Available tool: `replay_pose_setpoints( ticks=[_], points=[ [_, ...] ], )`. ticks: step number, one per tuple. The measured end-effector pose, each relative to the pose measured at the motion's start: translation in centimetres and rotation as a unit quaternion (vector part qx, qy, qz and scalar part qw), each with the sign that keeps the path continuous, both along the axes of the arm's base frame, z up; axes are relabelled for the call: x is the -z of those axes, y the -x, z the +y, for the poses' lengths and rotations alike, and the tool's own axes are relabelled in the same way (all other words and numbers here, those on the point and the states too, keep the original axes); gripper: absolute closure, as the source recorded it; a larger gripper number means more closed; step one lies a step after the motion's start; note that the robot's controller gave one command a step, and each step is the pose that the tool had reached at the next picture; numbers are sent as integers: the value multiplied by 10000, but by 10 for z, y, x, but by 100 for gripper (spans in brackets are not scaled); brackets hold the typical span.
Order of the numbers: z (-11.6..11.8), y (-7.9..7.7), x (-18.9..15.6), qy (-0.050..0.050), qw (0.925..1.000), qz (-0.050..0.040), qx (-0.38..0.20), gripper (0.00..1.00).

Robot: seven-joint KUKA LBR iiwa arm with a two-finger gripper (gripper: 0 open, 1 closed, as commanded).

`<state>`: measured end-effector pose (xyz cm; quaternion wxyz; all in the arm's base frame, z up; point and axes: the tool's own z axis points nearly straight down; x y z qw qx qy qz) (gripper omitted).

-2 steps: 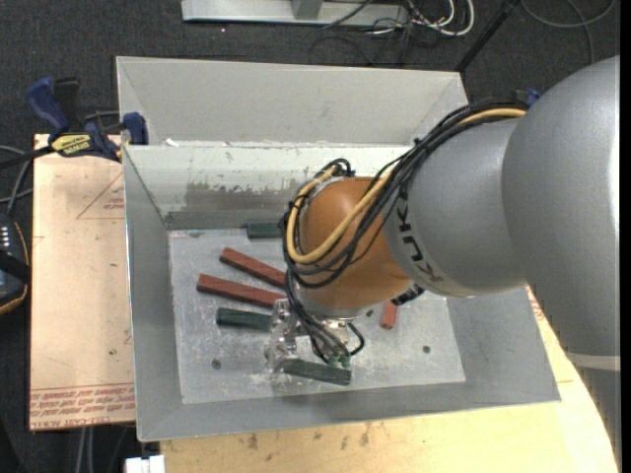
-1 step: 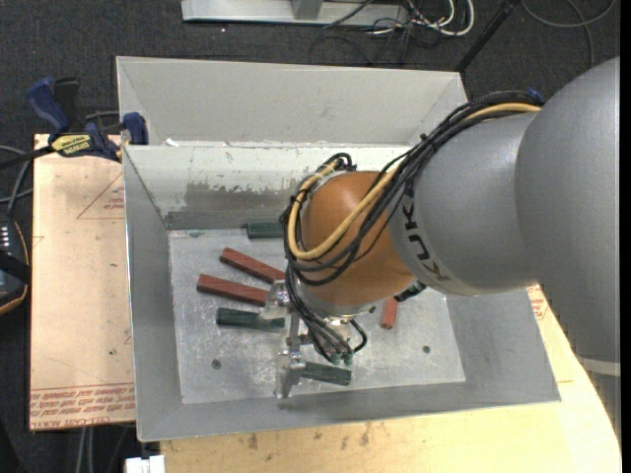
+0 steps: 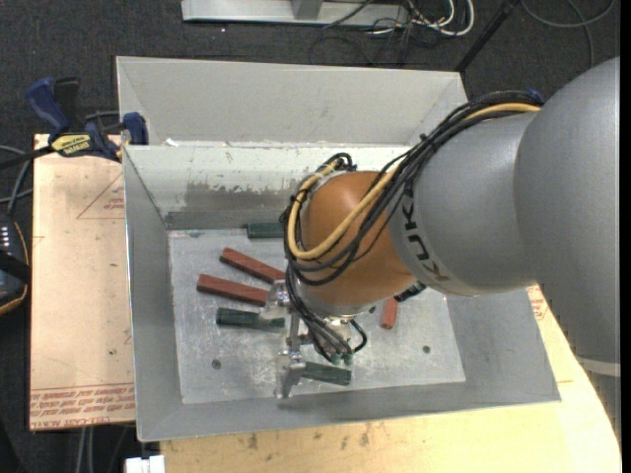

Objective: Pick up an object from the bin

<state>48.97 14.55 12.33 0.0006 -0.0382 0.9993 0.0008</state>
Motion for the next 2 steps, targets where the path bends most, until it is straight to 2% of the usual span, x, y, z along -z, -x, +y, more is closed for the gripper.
replay_pose_setpoints(
  ticks=[1,2],
  points=[
    [18,-51,47,10,9983,-14,583,100],
    [18,-51,47,10,9983,-15,585,100]
  ],
)
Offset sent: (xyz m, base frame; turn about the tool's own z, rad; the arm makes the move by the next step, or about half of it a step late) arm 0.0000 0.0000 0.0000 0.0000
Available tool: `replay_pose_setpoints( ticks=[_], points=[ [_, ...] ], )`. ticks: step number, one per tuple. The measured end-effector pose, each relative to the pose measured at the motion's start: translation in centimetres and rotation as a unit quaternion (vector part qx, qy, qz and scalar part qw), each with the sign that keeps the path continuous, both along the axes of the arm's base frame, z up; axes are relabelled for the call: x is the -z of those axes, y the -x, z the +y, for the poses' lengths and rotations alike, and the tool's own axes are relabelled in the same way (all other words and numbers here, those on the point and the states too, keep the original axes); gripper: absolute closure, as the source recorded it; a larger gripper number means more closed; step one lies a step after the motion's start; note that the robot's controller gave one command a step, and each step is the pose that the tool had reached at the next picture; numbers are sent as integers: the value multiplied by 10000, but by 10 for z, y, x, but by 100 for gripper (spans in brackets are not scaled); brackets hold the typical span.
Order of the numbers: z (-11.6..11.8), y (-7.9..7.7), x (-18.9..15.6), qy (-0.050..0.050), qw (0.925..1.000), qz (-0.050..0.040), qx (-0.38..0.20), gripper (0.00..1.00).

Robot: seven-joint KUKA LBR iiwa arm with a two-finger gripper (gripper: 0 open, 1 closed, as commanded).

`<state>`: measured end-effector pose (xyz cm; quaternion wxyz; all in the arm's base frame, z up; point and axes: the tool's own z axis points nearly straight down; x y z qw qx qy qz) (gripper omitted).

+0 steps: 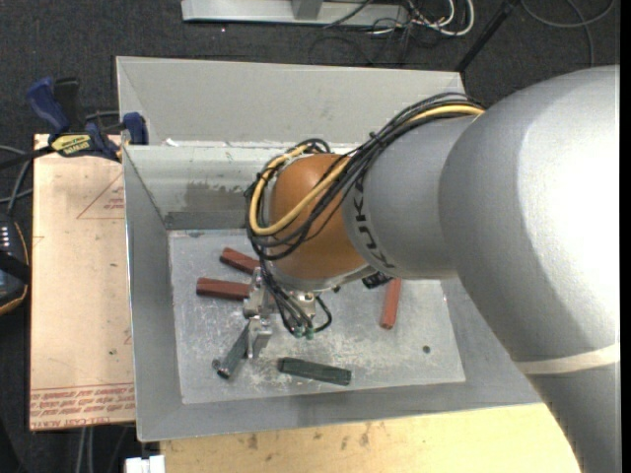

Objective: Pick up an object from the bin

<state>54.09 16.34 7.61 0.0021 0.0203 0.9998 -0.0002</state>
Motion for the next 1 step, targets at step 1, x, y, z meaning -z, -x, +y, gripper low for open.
replay_pose_setpoints(
  ticks=[1],
  points=[
    [-16,-21,-176,-19,10000,-37,73,100]
  ],
)
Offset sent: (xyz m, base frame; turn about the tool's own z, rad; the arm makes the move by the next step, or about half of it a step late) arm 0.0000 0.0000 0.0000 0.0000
